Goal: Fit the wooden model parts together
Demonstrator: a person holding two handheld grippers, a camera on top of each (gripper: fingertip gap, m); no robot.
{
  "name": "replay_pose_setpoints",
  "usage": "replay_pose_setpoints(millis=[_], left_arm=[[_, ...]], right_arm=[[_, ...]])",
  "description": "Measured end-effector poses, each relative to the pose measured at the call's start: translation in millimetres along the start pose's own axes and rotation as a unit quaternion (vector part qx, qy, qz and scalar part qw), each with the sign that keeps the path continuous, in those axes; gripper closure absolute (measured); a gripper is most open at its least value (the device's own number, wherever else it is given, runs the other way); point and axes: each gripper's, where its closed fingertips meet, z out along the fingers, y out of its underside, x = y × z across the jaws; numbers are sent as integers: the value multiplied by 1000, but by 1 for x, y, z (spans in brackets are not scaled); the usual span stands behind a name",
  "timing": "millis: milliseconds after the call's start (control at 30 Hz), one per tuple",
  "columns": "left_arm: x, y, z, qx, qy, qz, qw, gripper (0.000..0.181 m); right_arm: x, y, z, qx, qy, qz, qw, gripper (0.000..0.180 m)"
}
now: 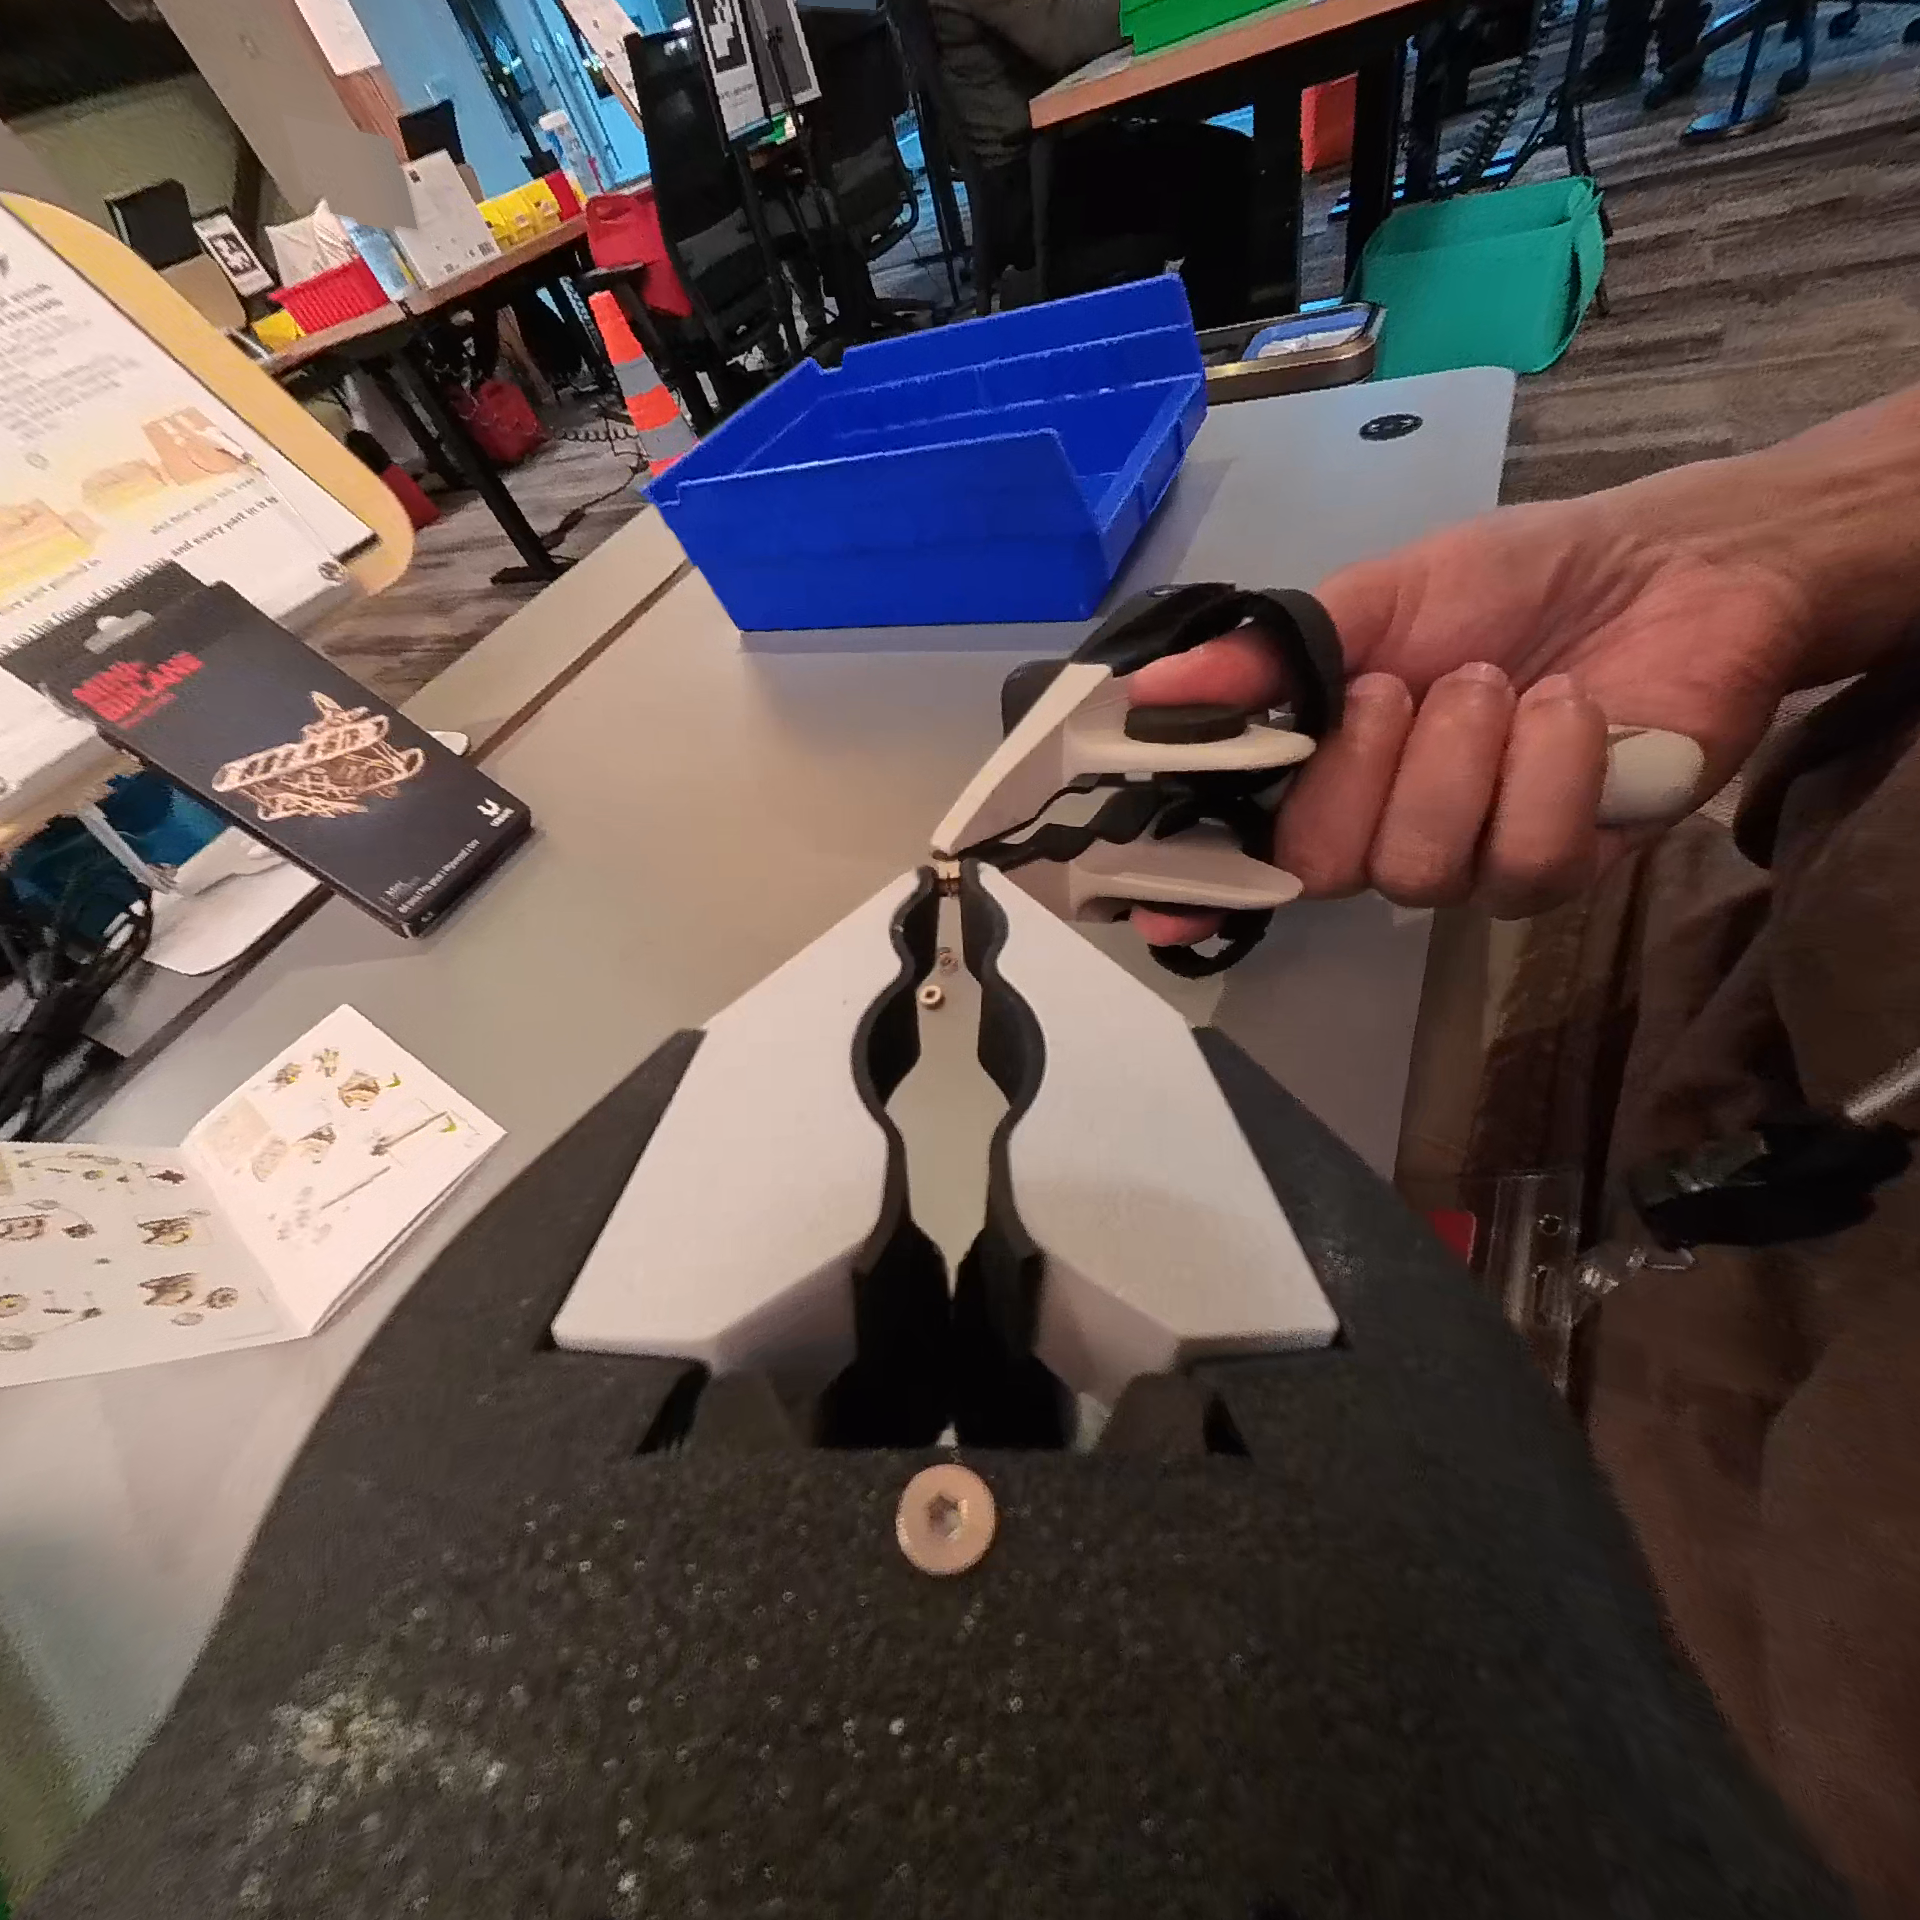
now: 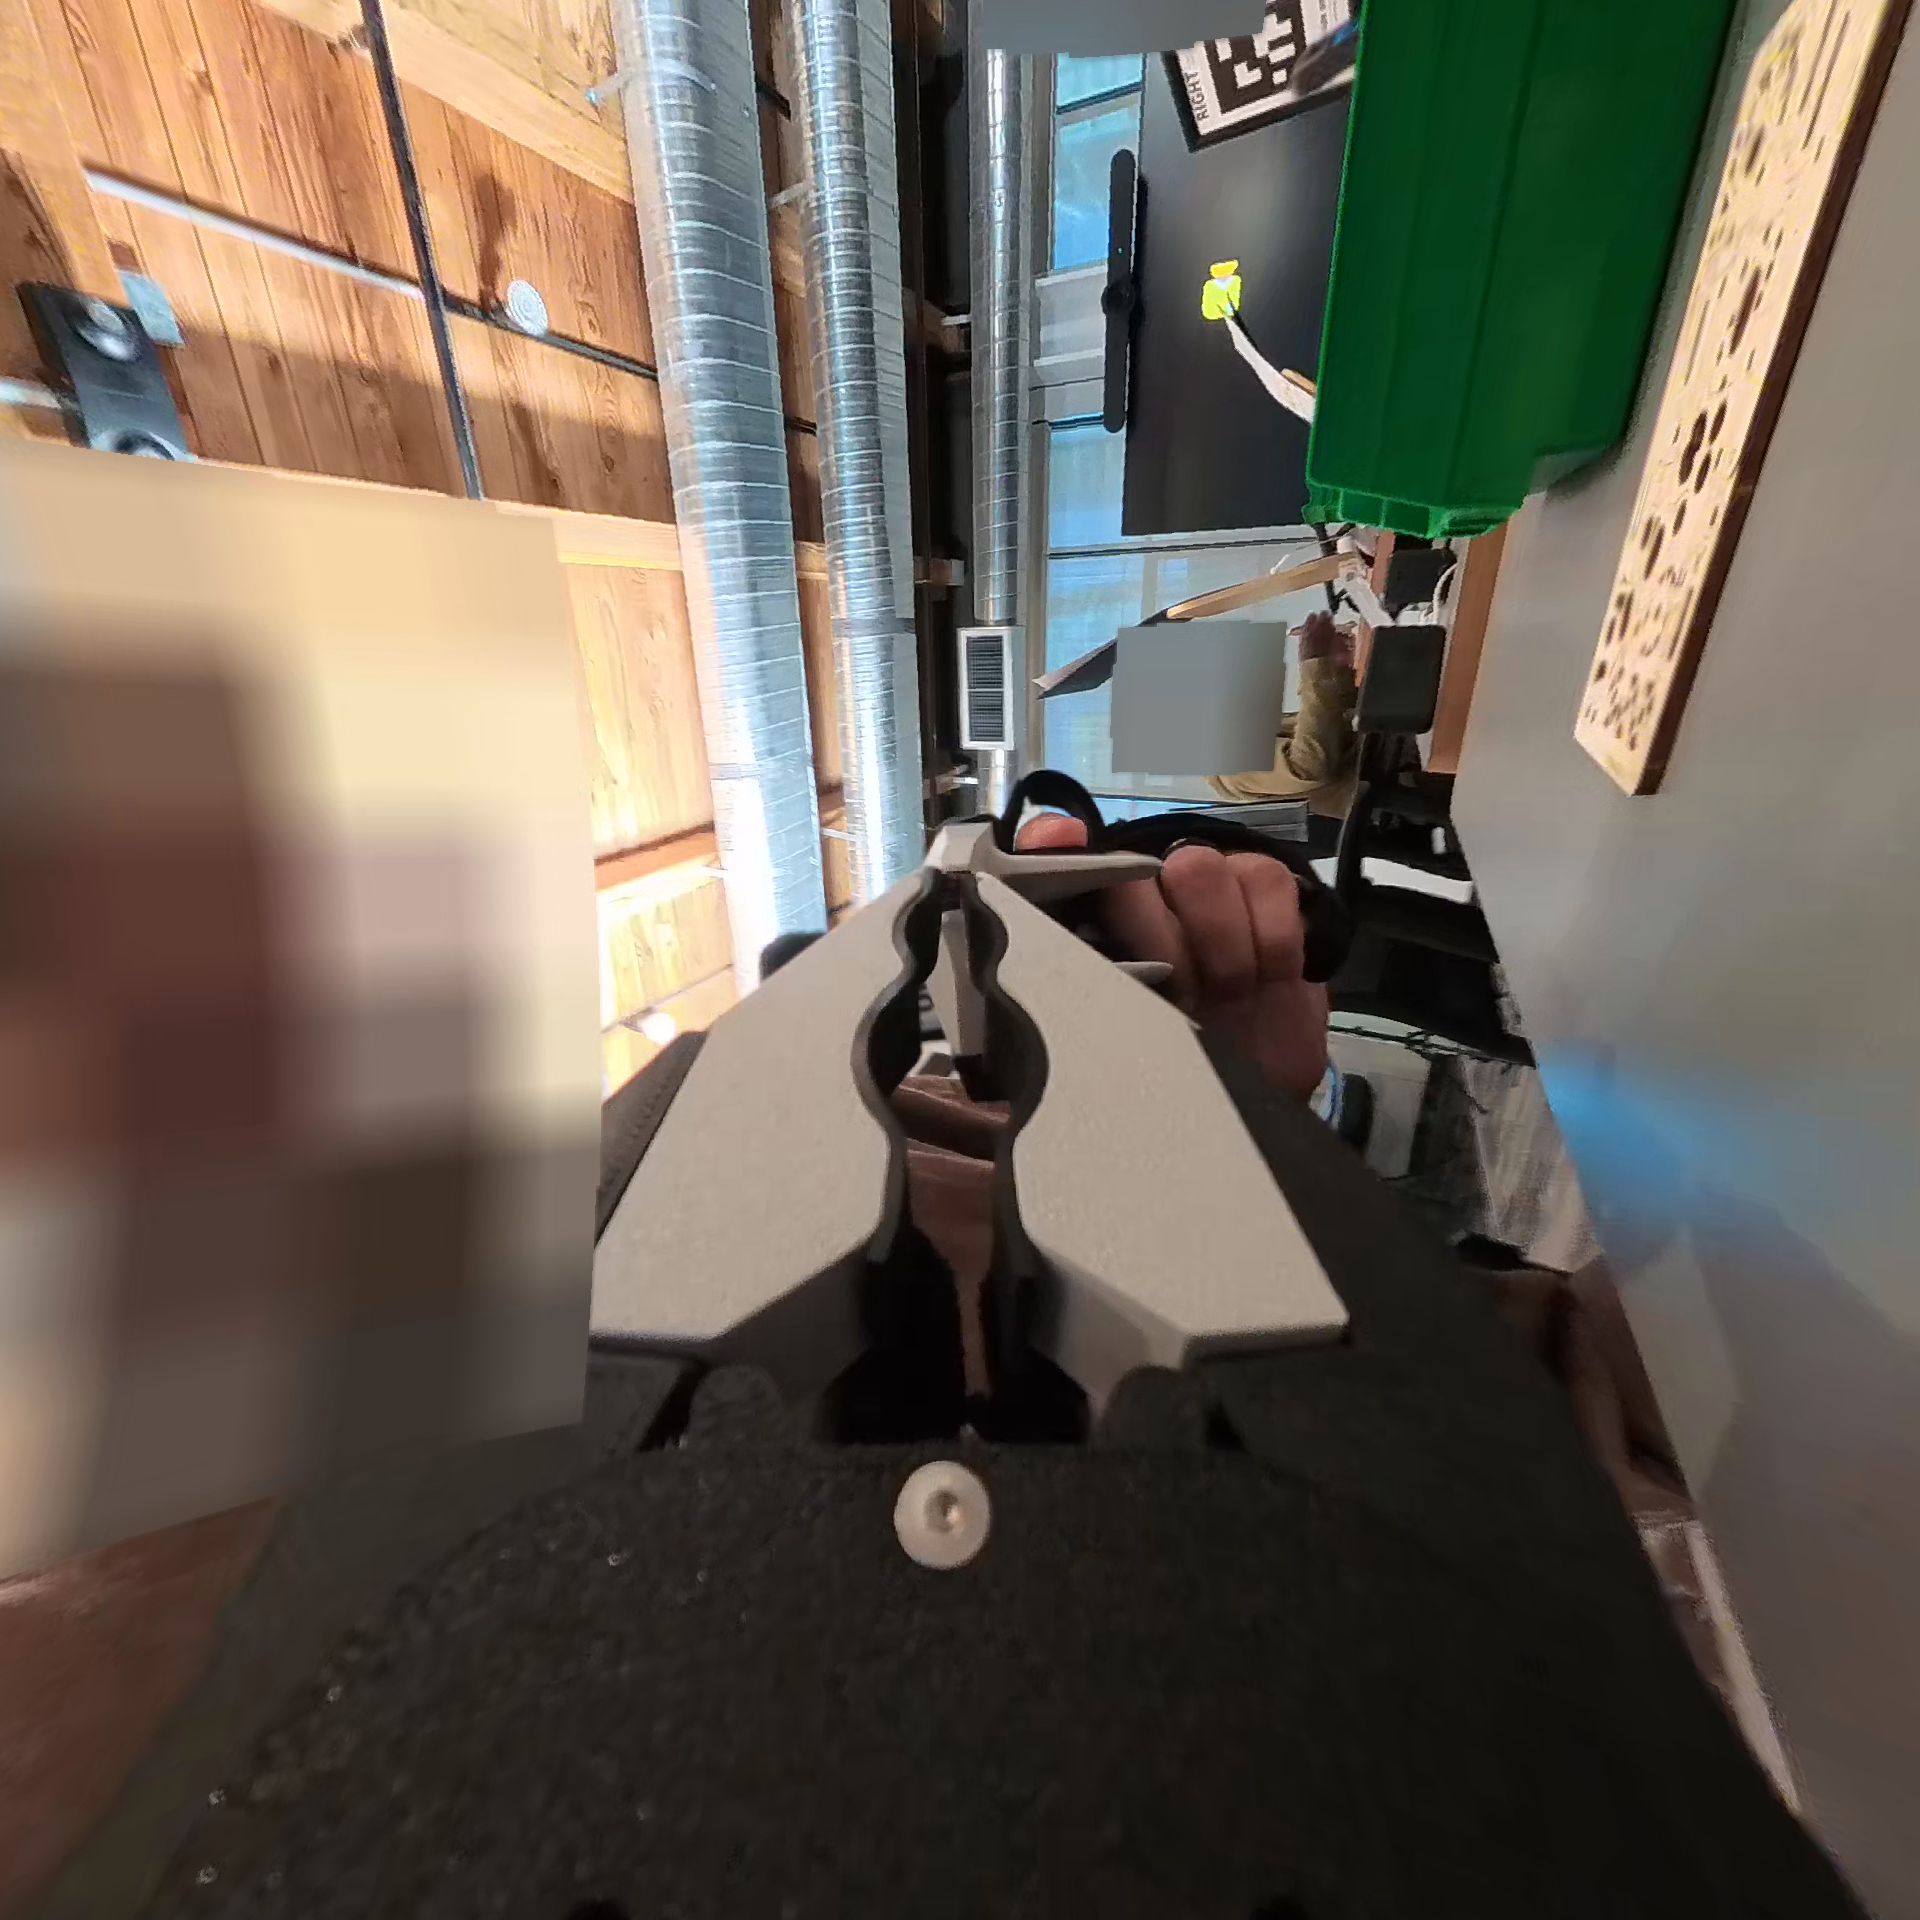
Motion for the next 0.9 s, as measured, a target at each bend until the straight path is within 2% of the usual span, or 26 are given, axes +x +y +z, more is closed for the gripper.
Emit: replay_pose_setpoints(millis=[33, 133, 167, 200, 233, 267, 300, 333, 433, 467, 500, 533, 600, 700, 767, 900], left_arm=[[-1, -1, -1, 4, 5, -11, 1000, 179], [-16, -1, -7, 20, 5, -92, 996, 179], [-24, 1, -9, 22, 3, -127, 992, 179], [-32, 5, -12, 24, -1, -159, 987, 179], [-39, 8, -15, 28, -5, -187, 982, 180], [-45, 12, -17, 30, -9, -209, 977, 180], [-49, 15, -19, 29, -13, -227, 973, 179], [-53, 20, -20, 24, -18, -240, 970, 179], [-55, 30, -20, 6, -17, -266, 964, 179], [-54, 30, -21, 6, -12, -275, 961, 179], [-53, 30, -21, 8, -5, -282, 959, 179], [-50, 31, -20, 4, 9, -287, 958, 179], [-45, 39, -19, -18, 26, -292, 956, 179], [-43, 46, -21, -31, 41, -302, 952, 179], [-43, 49, -22, -38, 44, -305, 951, 179], [-45, 53, -23, -46, 40, -303, 951, 179]], right_arm=[[-3, 0, -2, -3, 3, -19, 1000, 177], [-8, -8, -10, -38, 45, -140, 988, 166], [-5, -13, -18, -61, 94, -206, 972, 162], [1, -21, -30, -82, 159, -285, 942, 158], [13, -36, -45, -102, 248, -372, 889, 158], [27, -57, -64, -123, 349, -453, 811, 156], [36, -71, -80, -150, 421, -505, 738, 155], [41, -80, -89, -176, 466, -533, 684, 155], [58, -86, -98, -274, 519, -599, 544, 160], [64, -87, -101, -308, 526, -612, 505, 161], [67, -87, -101, -334, 520, -622, 481, 161], [67, -87, -99, -351, 508, -628, 473, 161], [70, -84, -93, -388, 479, -623, 482, 160], [79, -89, -91, -440, 455, -622, 460, 162], [86, -87, -89, -473, 436, -613, 459, 167], [90, -90, -87, -491, 422, -612, 455, 167]])
